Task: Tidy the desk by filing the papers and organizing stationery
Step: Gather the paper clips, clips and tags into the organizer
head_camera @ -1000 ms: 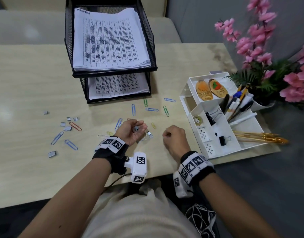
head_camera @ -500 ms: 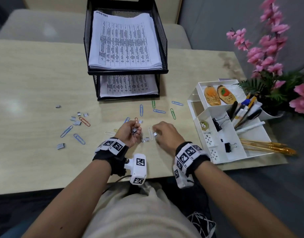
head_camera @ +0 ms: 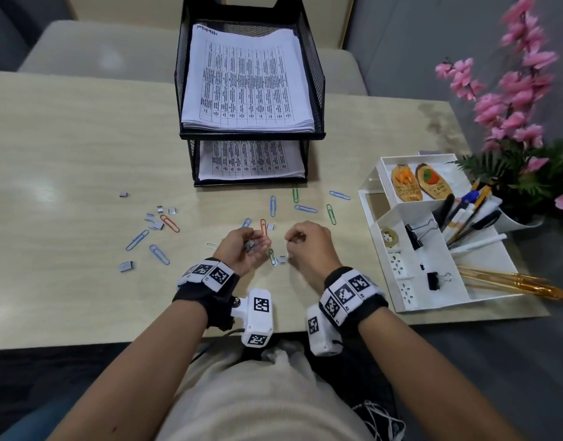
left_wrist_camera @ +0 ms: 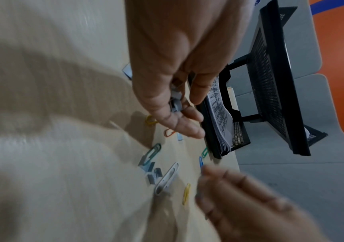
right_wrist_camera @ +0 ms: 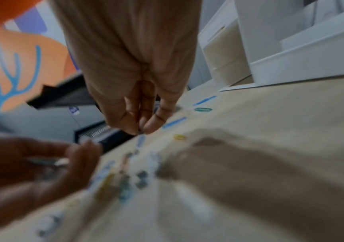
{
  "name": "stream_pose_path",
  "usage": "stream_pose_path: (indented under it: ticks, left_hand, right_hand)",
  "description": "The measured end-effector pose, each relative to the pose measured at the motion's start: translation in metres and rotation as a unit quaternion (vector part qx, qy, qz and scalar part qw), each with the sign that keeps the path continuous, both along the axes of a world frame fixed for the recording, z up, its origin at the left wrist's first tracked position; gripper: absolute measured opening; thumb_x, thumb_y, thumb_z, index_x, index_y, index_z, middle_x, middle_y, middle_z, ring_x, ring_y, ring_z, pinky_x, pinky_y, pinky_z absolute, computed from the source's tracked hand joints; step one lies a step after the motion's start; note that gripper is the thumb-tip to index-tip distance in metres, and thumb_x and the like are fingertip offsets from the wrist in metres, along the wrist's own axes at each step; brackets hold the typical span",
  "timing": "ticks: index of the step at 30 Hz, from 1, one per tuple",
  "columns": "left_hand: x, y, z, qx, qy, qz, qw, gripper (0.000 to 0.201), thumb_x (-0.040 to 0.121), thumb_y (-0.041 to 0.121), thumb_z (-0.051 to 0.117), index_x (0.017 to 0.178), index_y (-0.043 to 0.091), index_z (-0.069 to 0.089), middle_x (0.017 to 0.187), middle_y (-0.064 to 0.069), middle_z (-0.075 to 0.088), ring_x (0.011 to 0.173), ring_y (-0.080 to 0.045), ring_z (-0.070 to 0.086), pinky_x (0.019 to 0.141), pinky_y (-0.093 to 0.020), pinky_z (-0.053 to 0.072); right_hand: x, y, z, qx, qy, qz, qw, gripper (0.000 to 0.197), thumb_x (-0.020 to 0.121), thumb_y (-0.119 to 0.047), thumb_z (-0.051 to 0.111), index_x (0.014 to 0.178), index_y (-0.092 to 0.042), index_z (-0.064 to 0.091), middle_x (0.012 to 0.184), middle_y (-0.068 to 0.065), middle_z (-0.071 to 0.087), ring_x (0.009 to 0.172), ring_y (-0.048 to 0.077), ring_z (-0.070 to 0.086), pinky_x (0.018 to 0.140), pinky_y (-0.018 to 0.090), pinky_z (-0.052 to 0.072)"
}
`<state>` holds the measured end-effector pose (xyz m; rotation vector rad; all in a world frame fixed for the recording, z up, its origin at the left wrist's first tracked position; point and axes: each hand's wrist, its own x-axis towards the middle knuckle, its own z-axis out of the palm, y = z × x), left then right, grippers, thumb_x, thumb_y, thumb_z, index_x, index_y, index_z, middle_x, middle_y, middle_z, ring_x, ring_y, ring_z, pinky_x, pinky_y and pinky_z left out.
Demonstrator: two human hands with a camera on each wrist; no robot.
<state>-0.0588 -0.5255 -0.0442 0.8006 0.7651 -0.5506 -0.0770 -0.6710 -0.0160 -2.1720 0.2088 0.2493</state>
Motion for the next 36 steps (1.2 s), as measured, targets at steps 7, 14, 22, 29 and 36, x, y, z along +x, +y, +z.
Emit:
stream_pose_path:
  ticks: [7, 14, 22, 29, 36]
  left_hand:
    - [0.004, 0.011, 0.002, -0.037, 0.014, -0.041, 0.998, 0.054, 0.098, 0.021, 0.03, 0.056, 0.004, 0.058, 0.04, -0.005, 0.056, 0.029, -0.009, 0.051, 0.032, -0.011, 0.038]
    - [0.007, 0.04, 0.007, -0.015, 0.029, -0.07, 0.997, 0.042, 0.097, 0.023, 0.027, 0.057, 0.015, 0.037, 0.033, 0.004, 0.04, 0.02, -0.005, 0.028, 0.023, -0.012, 0.016]
    - [0.001, 0.049, 0.004, 0.001, 0.035, -0.077, 0.996, 0.036, 0.095, 0.022, 0.03, 0.06, 0.016, 0.034, 0.033, 0.003, 0.04, 0.021, -0.004, 0.027, 0.024, -0.012, 0.016]
    - [-0.008, 0.03, 0.008, 0.011, 0.023, -0.091, 0.996, 0.036, 0.096, 0.021, 0.03, 0.06, 0.015, 0.036, 0.033, 0.004, 0.041, 0.021, -0.004, 0.029, 0.024, -0.011, 0.018]
    - [-0.029, 0.012, 0.002, 0.036, 0.021, -0.03, 0.999, 0.036, 0.096, 0.016, 0.032, 0.062, 0.011, 0.041, 0.033, 0.002, 0.046, 0.025, -0.005, 0.043, 0.031, -0.01, 0.031]
  right_hand:
    - [0.033, 0.031, 0.017, 0.017, -0.006, 0.095, 0.995, 0.012, 0.077, 0.001, 0.062, 0.079, -0.003, 0.073, 0.075, 0.015, 0.07, 0.07, 0.018, 0.065, 0.069, 0.015, 0.049]
    - [0.037, 0.039, -0.011, -0.208, 0.026, 0.194, 0.958, 0.026, 0.079, 0.007, 0.042, 0.079, -0.001, 0.066, 0.098, 0.022, 0.06, 0.096, 0.035, 0.054, 0.081, 0.037, 0.041]
    - [0.017, 0.014, -0.015, -0.189, 0.026, 0.187, 0.964, 0.026, 0.079, 0.005, 0.043, 0.087, 0.001, 0.067, 0.095, 0.018, 0.063, 0.089, 0.032, 0.058, 0.078, 0.036, 0.049]
    - [-0.014, 0.009, -0.013, -0.233, 0.028, 0.258, 0.937, 0.019, 0.083, -0.005, 0.049, 0.093, -0.003, 0.065, 0.104, 0.013, 0.058, 0.099, 0.028, 0.052, 0.082, 0.033, 0.042]
    - [-0.025, 0.014, -0.027, -0.18, -0.017, 0.19, 0.965, 0.02, 0.081, 0.004, 0.047, 0.084, 0.006, 0.067, 0.092, 0.022, 0.061, 0.09, 0.033, 0.056, 0.078, 0.035, 0.041]
